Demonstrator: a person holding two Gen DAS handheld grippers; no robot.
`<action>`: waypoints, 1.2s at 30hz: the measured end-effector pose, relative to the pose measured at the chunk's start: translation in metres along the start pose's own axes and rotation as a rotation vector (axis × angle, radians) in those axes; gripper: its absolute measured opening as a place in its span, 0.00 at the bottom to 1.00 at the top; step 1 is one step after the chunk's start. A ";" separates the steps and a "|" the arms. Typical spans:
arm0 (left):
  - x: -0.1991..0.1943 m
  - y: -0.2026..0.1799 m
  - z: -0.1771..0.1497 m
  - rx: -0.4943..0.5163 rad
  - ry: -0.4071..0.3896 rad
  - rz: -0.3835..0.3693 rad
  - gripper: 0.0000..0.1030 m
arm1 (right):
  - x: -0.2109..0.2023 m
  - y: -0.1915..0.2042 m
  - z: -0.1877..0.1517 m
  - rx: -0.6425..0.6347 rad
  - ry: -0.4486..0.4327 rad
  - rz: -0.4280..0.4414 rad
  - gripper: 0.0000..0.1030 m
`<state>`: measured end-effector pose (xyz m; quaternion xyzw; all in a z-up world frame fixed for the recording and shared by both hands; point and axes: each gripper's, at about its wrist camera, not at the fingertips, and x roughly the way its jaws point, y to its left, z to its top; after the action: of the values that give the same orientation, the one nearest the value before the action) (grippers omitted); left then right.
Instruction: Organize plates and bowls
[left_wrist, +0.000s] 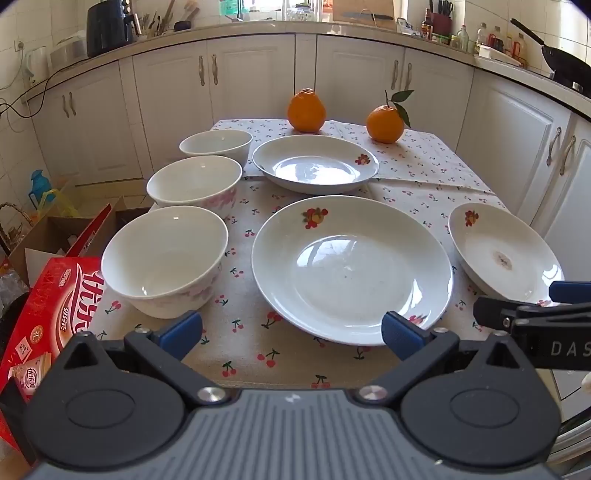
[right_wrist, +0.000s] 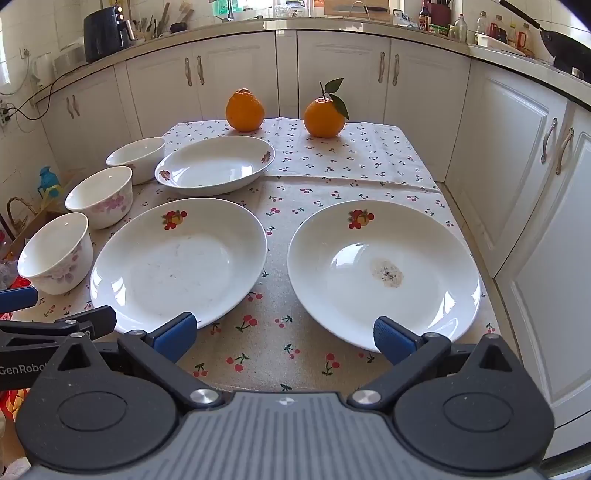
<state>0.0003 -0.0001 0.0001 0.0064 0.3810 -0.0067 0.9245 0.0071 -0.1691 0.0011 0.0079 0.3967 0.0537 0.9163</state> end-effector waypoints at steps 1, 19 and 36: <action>-0.001 0.001 0.000 -0.008 -0.011 -0.008 0.99 | 0.000 0.001 0.000 -0.001 0.002 0.000 1.00; -0.006 0.002 -0.001 -0.025 -0.015 0.009 0.99 | -0.008 0.005 0.001 -0.014 -0.015 0.004 1.00; -0.007 0.004 -0.002 -0.028 -0.015 0.011 0.99 | -0.009 0.007 0.000 -0.020 -0.021 0.004 1.00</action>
<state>-0.0060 0.0036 0.0042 -0.0044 0.3739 0.0034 0.9275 0.0008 -0.1635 0.0083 0.0000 0.3865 0.0593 0.9204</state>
